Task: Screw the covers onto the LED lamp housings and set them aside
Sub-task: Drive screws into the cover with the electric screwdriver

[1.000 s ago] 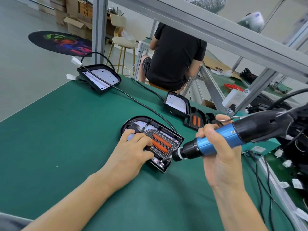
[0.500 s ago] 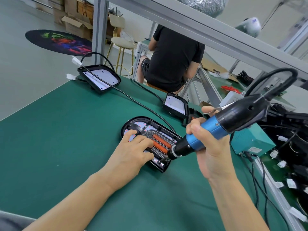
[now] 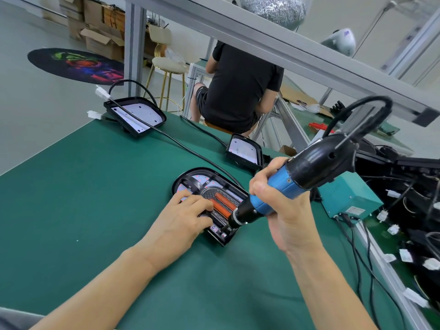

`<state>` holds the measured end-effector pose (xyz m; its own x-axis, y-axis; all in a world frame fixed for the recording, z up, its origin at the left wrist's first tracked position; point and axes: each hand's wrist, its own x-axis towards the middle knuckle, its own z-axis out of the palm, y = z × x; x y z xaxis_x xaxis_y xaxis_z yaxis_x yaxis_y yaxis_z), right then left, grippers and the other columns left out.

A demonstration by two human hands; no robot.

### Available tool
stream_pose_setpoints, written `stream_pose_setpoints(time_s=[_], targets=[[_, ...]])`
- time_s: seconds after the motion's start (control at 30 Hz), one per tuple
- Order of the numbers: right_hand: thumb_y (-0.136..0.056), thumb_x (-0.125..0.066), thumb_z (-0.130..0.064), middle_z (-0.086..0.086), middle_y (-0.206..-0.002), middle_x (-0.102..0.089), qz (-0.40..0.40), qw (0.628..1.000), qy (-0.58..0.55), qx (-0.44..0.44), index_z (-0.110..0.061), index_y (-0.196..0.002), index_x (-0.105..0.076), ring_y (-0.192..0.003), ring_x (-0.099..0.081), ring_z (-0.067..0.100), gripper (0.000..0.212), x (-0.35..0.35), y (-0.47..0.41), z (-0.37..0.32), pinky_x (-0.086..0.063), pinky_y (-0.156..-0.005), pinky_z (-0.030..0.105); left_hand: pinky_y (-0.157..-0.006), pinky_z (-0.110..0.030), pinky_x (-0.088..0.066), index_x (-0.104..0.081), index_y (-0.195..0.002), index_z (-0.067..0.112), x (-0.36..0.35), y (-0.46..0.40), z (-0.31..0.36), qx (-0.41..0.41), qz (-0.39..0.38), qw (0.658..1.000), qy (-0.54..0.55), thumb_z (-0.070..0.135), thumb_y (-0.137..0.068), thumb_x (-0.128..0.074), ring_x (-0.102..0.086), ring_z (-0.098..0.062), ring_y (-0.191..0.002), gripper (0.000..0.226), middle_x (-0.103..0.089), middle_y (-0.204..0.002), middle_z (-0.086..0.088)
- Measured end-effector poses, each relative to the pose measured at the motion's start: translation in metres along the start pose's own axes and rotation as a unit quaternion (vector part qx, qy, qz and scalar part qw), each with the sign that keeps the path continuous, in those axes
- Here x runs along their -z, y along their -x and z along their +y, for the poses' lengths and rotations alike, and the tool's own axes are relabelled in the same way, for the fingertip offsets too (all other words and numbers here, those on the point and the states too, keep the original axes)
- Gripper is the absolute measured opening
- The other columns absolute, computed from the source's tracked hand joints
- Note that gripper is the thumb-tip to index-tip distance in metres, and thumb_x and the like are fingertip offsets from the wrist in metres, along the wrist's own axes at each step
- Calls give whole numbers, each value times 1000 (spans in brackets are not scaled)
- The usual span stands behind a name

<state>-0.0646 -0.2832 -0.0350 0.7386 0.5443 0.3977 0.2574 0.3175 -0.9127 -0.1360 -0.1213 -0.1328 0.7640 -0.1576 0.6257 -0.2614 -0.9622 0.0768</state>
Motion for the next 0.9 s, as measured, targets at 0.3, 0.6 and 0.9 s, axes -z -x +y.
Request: stream_pose_setpoints(time_s=[0.3,0.6,0.9], targets=[[-67,-72,-8,-1,-69,-55,-64,997,34,-5,-32,-90,-58,-73,-49,21,36,3,-2,-4,-46,-73,28,-88,-31,-35,-69,-71,18,-2,2,-1,0,-2,1000,3,8,-68,-82,-65,-19,-85,17,-68,-99,0],[-71,-68,3,0,-69,-55,-65,998,25,-6,-23,-88,-55,-70,-50,19,34,1,-8,-2,-48,-69,26,-93,-33,-33,-69,-72,20,-6,3,-1,12,0,1000,3,8,-65,-83,-65,-18,-88,20,-68,-100,2],[-70,-65,-4,-6,-71,-56,-168,985,33,-13,-35,-83,-58,-70,-47,17,34,-7,-11,-5,-44,-72,27,-82,-27,-36,-70,-71,19,-1,1,0,25,-32,999,29,9,-67,-84,-61,-21,-66,18,-70,-104,1]])
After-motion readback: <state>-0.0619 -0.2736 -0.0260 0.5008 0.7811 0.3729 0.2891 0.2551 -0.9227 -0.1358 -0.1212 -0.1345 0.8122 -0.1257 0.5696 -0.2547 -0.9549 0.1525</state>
